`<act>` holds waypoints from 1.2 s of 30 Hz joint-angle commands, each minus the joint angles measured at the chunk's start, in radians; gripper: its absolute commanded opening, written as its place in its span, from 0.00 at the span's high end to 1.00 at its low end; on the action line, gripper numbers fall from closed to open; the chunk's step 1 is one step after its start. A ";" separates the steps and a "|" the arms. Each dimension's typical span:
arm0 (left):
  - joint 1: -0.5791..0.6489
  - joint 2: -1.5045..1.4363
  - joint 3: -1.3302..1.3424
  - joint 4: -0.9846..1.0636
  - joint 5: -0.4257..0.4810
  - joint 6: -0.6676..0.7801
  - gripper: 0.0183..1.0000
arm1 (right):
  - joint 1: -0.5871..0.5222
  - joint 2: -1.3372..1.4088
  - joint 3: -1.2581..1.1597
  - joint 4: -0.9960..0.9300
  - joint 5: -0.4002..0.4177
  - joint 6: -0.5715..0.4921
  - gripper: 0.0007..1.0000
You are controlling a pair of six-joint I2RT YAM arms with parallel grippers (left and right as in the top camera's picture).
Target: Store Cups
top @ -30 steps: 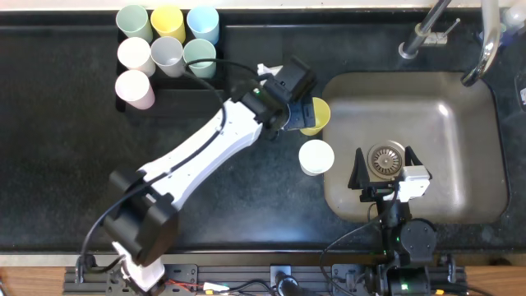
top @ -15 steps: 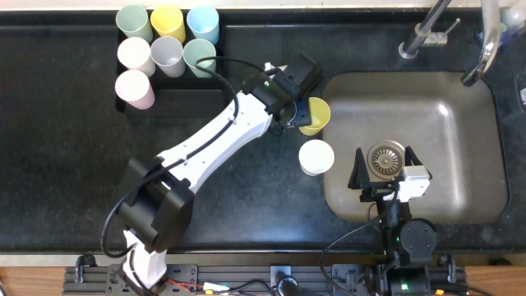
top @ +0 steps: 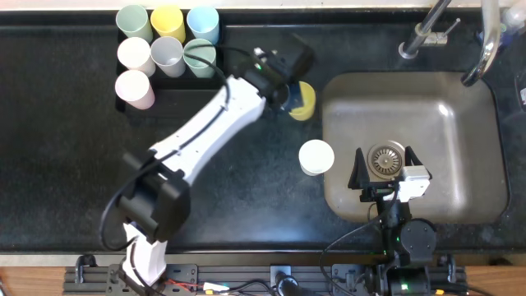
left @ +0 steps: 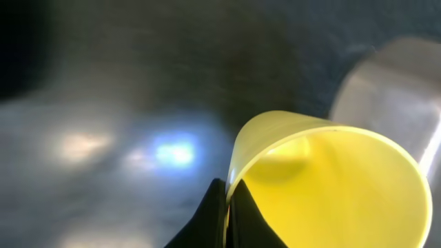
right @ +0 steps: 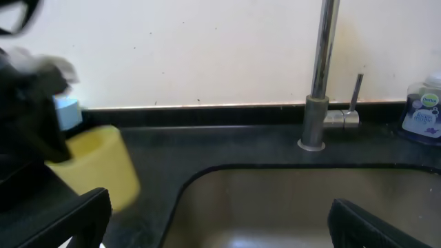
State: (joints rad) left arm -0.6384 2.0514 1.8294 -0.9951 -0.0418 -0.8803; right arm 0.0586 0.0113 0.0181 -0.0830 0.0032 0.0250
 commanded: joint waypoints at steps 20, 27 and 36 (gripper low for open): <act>0.615 -0.258 -0.141 -0.202 -0.027 -0.034 0.98 | -0.006 -0.008 -0.014 0.005 -0.007 -0.006 0.00; 0.614 -0.189 -0.141 -0.193 -0.028 -0.034 0.98 | -0.006 -0.008 -0.014 0.005 -0.007 -0.006 0.00; 0.610 -0.108 -0.141 -0.153 -0.038 -0.038 0.98 | -0.006 -0.008 -0.014 0.005 -0.007 -0.006 0.00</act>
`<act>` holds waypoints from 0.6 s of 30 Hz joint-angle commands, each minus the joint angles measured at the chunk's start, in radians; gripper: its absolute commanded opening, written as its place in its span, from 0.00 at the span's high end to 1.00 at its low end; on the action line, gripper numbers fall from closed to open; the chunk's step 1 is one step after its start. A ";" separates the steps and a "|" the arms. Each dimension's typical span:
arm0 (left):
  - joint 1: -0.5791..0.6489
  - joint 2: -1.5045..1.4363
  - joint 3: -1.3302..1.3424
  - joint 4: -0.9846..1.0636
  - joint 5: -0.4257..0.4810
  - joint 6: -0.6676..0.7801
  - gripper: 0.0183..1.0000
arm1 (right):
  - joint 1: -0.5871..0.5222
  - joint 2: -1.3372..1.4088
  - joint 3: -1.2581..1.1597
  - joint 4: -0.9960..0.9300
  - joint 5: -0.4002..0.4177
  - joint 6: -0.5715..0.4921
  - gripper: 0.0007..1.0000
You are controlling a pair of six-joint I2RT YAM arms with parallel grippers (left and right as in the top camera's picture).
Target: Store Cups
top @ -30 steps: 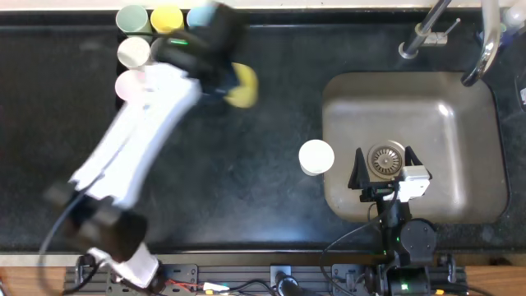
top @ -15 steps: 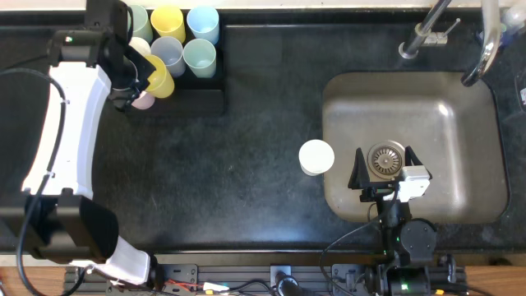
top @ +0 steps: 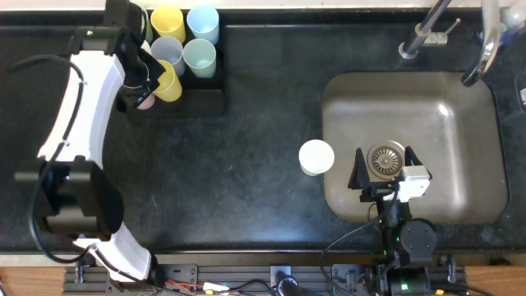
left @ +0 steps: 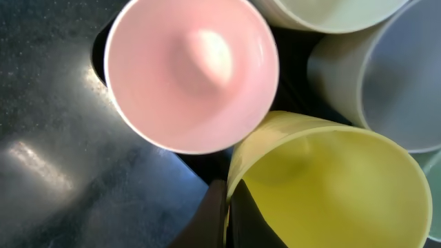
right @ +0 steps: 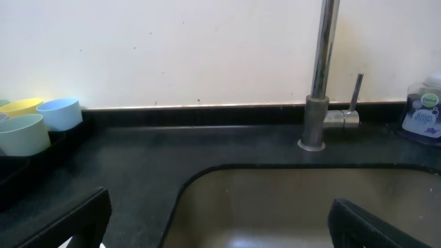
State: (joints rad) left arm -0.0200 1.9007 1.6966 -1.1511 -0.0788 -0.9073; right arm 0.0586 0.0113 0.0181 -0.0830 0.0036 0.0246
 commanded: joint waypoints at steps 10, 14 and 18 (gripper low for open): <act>-0.011 0.104 -0.008 0.008 -0.029 -0.011 0.98 | -0.006 -0.008 -0.014 0.005 -0.007 -0.005 0.00; -0.035 0.108 -0.008 0.021 -0.062 -0.011 0.95 | -0.006 -0.008 -0.014 0.005 -0.007 -0.006 0.00; -0.048 0.108 -0.008 0.020 -0.066 -0.010 0.17 | -0.006 -0.008 -0.014 0.005 -0.008 -0.006 0.00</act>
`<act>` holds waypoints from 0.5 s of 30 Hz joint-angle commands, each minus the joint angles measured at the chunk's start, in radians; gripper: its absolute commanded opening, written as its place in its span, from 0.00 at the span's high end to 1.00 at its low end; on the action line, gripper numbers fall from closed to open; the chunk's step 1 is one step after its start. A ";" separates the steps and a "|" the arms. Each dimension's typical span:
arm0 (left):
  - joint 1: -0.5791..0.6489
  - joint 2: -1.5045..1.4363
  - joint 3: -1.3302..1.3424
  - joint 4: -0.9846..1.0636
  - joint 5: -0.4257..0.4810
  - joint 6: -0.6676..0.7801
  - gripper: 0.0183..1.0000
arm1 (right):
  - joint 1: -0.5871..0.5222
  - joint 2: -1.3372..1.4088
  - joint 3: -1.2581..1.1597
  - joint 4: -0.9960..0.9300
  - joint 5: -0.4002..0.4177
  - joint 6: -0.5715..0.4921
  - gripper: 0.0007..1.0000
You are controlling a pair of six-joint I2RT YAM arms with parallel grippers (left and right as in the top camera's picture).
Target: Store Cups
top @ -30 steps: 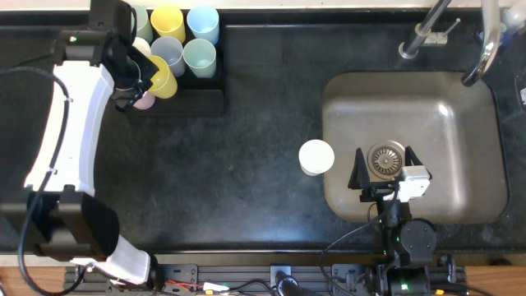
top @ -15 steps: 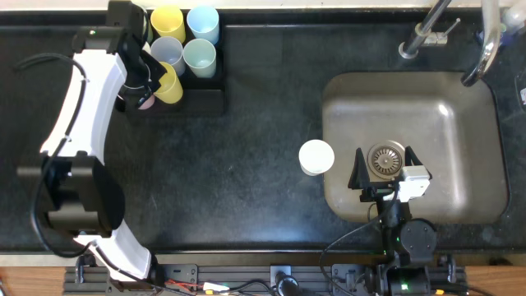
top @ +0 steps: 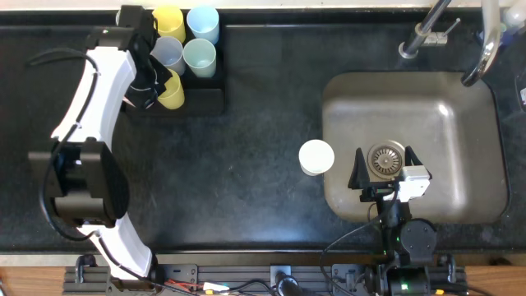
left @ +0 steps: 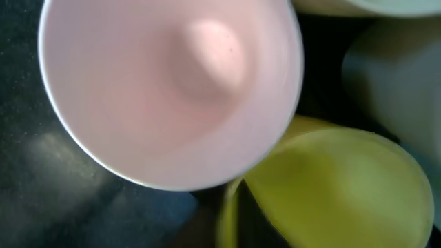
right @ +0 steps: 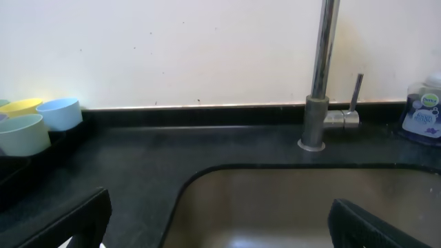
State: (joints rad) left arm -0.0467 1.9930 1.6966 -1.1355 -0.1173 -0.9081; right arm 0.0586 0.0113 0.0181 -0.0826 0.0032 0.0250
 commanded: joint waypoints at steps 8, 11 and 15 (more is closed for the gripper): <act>-0.027 -0.045 -0.008 -0.004 -0.027 -0.009 0.00 | -0.006 -0.008 -0.014 0.005 -0.007 -0.006 0.00; -0.027 -0.113 -0.008 -0.012 -0.037 -0.008 0.00 | -0.006 -0.008 -0.014 0.005 -0.007 -0.006 0.00; -0.026 -0.256 -0.008 -0.075 -0.078 0.029 0.00 | -0.006 -0.008 -0.014 0.005 -0.007 -0.006 0.00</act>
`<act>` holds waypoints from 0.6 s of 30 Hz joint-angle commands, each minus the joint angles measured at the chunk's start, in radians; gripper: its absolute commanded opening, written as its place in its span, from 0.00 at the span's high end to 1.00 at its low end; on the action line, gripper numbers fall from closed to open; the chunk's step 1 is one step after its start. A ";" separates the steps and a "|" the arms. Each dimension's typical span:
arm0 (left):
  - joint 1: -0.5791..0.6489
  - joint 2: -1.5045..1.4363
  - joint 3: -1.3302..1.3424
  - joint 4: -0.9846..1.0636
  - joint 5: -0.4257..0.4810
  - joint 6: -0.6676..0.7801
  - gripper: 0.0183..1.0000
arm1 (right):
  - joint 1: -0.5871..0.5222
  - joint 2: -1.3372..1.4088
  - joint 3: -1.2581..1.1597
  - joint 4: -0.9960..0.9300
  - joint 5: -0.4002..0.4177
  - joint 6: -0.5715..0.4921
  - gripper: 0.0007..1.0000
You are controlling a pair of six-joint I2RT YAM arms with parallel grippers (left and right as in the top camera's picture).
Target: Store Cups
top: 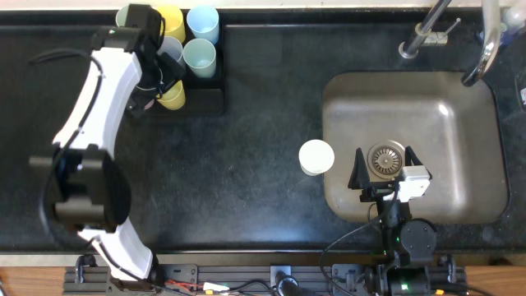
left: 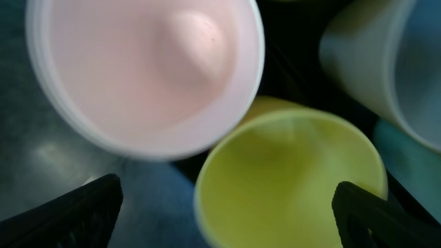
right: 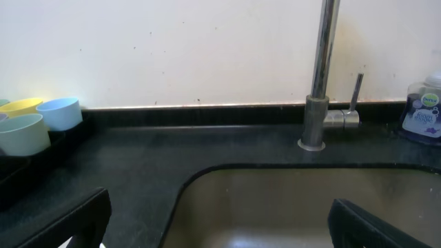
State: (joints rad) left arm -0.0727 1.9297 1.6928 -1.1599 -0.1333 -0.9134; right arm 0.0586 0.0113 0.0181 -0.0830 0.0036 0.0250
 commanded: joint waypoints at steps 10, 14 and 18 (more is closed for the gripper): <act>-0.003 -0.742 -0.312 -0.130 -0.135 0.273 0.00 | -0.006 -0.008 -0.014 0.005 -0.007 -0.006 0.00; -0.002 -1.067 -0.755 0.113 -0.134 0.298 0.00 | -0.006 -0.008 -0.014 0.005 -0.007 -0.006 0.00; -0.003 -1.378 -1.147 0.525 0.016 0.586 0.00 | -0.006 -0.008 -0.014 0.005 -0.007 -0.006 0.00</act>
State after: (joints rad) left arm -0.0727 0.7139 0.7670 -0.8101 -0.2291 -0.5980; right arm 0.0586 0.0109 0.0181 -0.0811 0.0036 0.0250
